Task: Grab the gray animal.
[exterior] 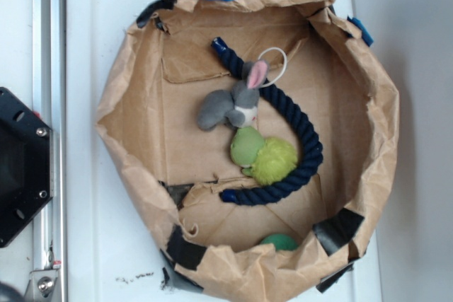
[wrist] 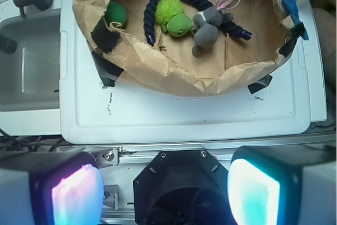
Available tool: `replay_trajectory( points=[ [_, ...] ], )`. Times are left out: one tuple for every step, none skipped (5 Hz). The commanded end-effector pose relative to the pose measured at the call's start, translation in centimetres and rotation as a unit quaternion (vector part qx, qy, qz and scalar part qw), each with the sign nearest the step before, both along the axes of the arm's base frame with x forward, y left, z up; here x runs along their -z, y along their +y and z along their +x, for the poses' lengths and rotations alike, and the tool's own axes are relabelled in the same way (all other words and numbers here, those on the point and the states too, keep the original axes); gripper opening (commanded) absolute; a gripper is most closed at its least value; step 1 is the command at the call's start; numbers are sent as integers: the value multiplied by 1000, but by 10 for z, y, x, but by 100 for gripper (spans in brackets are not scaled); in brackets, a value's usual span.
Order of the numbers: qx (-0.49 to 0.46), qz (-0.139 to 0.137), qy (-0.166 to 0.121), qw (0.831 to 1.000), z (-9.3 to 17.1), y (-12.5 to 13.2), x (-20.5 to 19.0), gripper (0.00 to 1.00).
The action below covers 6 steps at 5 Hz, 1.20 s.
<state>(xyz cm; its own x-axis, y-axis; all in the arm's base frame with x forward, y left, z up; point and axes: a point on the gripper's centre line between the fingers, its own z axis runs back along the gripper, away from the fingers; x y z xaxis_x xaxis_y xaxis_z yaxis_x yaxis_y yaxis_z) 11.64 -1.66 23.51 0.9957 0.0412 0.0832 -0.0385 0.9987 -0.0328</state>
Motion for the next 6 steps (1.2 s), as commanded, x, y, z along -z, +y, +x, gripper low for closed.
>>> replay_trajectory(
  points=[
    [0, 0, 0, 1000, 0, 0, 0, 100],
    [-28, -2, 0, 1000, 37, 1, 24, 100],
    [-56, -12, 26, 998, 66, 10, 44, 100],
    [-98, -6, 42, 994, 93, 22, 66, 100],
    [-140, -53, 41, 988, 110, 31, 81, 100],
    [-156, -41, 10, 987, 122, 33, 91, 100]
  ],
)
